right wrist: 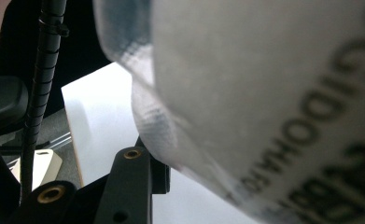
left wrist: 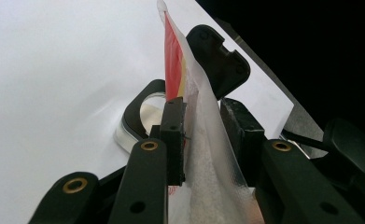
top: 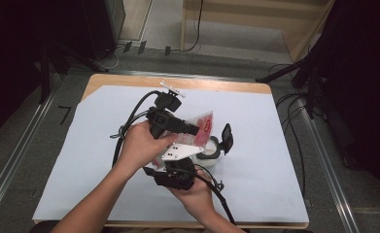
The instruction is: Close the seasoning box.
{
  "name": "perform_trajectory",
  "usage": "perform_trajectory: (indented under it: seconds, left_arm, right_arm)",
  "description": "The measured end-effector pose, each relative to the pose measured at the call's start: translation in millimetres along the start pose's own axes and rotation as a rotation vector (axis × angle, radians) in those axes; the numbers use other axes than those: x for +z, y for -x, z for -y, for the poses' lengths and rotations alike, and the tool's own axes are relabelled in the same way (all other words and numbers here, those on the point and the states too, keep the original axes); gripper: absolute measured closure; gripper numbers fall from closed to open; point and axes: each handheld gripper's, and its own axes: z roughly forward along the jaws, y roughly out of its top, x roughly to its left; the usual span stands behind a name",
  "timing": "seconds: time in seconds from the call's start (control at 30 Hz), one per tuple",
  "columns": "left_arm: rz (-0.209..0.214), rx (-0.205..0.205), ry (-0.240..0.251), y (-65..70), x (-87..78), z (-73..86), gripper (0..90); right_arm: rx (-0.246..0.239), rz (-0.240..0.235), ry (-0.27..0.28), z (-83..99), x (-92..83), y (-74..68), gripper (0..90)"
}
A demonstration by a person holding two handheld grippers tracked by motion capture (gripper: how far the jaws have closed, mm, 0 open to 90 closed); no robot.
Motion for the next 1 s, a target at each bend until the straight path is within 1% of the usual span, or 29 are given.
perform_trajectory:
  seconds: [0.6,0.7,0.8,0.83,0.87,0.93,0.97,1.0]
  left_arm:
    - [-0.006,0.001,-0.001,0.6,0.3,0.4,72.1]
    - [0.000,-0.001,-0.001,0.1,0.3,0.6,72.1]
    - [-0.007,-0.001,0.000,0.9,0.0,0.1,72.0]
    - [-0.010,0.003,0.007,1.3,-0.3,-0.2,72.0]
    - [-0.020,0.015,0.013,2.1,-0.7,-0.3,72.2]
    - [-0.031,0.019,0.029,3.5,-1.1,-0.6,72.2]
    - [-0.037,0.024,0.030,2.9,-0.8,-0.8,72.1]
    - [-0.035,0.016,0.033,2.3,0.4,-0.8,72.2]
  right_arm:
    - [-0.010,0.004,0.000,0.5,0.6,0.0,64.3]
    - [-0.016,0.005,0.001,0.7,1.4,0.0,64.3]
    - [-0.018,0.007,0.001,0.6,1.4,-0.1,64.3]
    - [-0.020,0.006,0.001,0.2,1.1,0.2,64.3]
    - [-0.020,0.009,-0.002,-0.3,0.8,0.9,64.4]
    - [-0.019,0.011,-0.004,-1.6,1.5,3.0,64.4]
    - [-0.020,0.010,-0.004,-1.9,1.7,4.1,64.4]
    - [-0.020,0.010,-0.005,-2.0,2.1,5.0,64.4]
